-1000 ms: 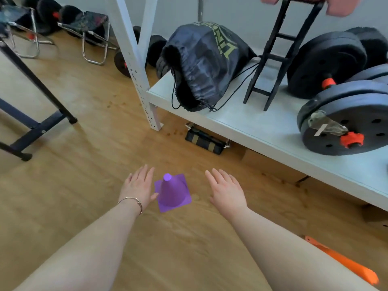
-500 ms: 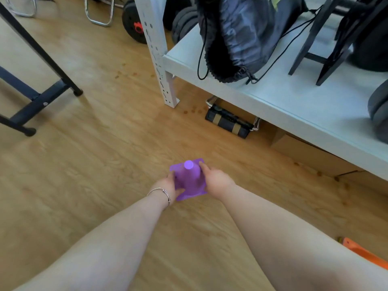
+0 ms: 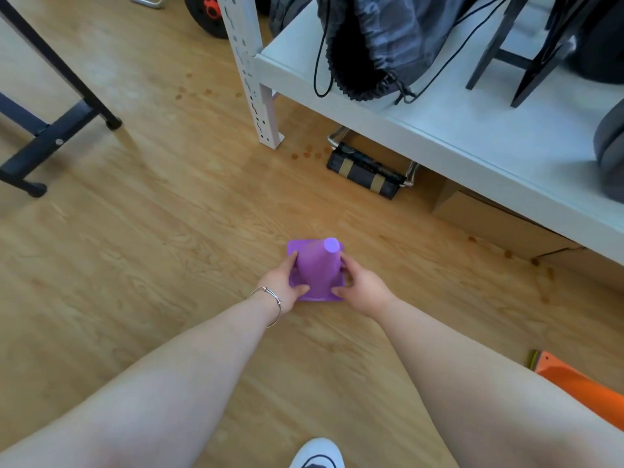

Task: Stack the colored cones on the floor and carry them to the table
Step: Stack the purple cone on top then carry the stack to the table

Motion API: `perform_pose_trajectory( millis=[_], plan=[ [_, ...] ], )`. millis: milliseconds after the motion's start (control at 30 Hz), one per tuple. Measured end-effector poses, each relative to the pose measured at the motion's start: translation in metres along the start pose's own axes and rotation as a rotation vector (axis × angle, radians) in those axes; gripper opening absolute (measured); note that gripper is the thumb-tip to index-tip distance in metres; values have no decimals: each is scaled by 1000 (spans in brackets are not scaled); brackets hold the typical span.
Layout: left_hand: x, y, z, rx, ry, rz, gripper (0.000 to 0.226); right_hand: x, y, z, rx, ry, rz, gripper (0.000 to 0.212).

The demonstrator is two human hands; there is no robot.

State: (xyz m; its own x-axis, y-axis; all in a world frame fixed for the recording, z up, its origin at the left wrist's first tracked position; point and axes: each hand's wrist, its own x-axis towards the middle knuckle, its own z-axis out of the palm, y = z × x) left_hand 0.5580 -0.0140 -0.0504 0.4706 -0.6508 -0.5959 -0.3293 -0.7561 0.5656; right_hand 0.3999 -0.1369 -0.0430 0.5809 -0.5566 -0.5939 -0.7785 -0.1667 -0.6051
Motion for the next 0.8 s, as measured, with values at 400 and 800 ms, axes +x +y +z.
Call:
perform_pose_trajectory(
  millis=[400, 800],
  plan=[
    [-56, 58, -5, -26, 10, 216, 74, -84, 18, -56, 225, 172, -81, 81],
    [-148, 135, 25, 52, 58, 395, 71, -195, 58, -121, 125, 254, -172, 67]
  ],
)
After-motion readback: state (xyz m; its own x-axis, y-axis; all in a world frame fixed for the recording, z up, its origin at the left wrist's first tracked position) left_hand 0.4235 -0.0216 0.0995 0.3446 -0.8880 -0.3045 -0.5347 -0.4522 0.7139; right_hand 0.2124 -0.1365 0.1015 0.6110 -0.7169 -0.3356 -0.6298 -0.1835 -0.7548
